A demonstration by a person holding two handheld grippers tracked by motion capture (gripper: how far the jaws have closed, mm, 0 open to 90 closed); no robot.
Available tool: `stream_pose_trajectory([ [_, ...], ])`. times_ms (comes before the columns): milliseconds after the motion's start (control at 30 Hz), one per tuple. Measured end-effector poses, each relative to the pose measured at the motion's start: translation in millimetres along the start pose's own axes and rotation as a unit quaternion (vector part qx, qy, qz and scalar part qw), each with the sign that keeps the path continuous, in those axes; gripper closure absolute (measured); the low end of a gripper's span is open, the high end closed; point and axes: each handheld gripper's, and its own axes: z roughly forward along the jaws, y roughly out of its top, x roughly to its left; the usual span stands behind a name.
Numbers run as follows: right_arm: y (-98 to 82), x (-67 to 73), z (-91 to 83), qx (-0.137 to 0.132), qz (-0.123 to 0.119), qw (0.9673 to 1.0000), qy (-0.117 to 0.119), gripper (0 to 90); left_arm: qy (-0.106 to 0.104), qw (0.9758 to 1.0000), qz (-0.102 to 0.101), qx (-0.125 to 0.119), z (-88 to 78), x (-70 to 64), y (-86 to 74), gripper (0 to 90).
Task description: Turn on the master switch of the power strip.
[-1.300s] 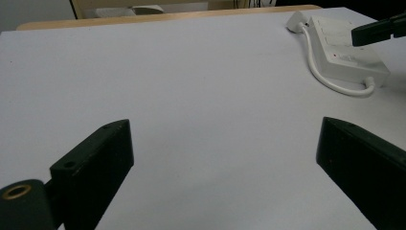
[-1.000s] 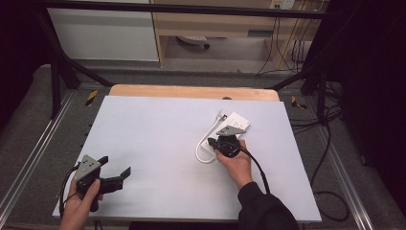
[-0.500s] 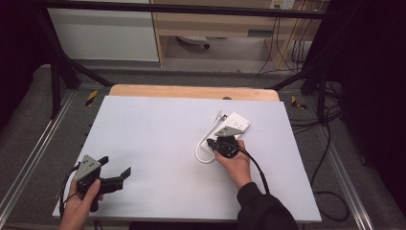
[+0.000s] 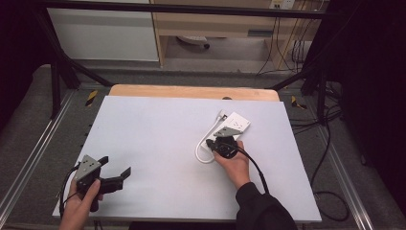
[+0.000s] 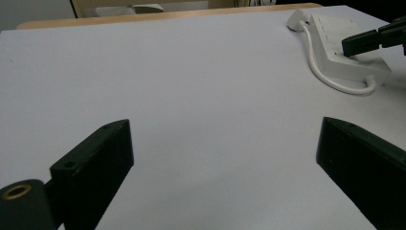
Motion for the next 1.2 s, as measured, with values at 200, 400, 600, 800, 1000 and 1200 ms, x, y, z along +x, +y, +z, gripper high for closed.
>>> stream_pose_trajectory([
  [200,-0.3,-0.7,-0.2,-0.001,-0.002,1.0000,-0.003,90.0,0.000,1.0000,0.001,0.000,0.2,0.0,0.0,5.5],
  [400,-0.8,-0.6,-0.4,-0.001,-0.004,1.0000,-0.003,90.0,0.001,1.0000,0.001,0.001,-0.1,0.3,-0.1,5.6],
  [600,-1.5,-0.7,-0.8,-0.001,-0.003,1.0000,-0.003,90.0,0.000,1.0000,0.001,0.001,0.0,-0.2,0.0,5.5],
  [800,-2.2,-0.9,-0.2,0.002,0.000,1.0000,-0.001,90.0,0.000,1.0000,0.001,0.001,0.0,-0.2,0.0,5.6],
  [1000,-2.3,-0.5,-0.6,0.003,-0.002,1.0000,0.000,90.0,0.000,1.0000,0.001,0.001,-0.1,-0.2,-0.1,5.6],
  [1200,-2.4,0.2,-0.6,0.002,-0.004,1.0000,-0.002,90.0,0.000,1.0000,0.001,0.001,0.1,-0.4,0.0,5.6],
])
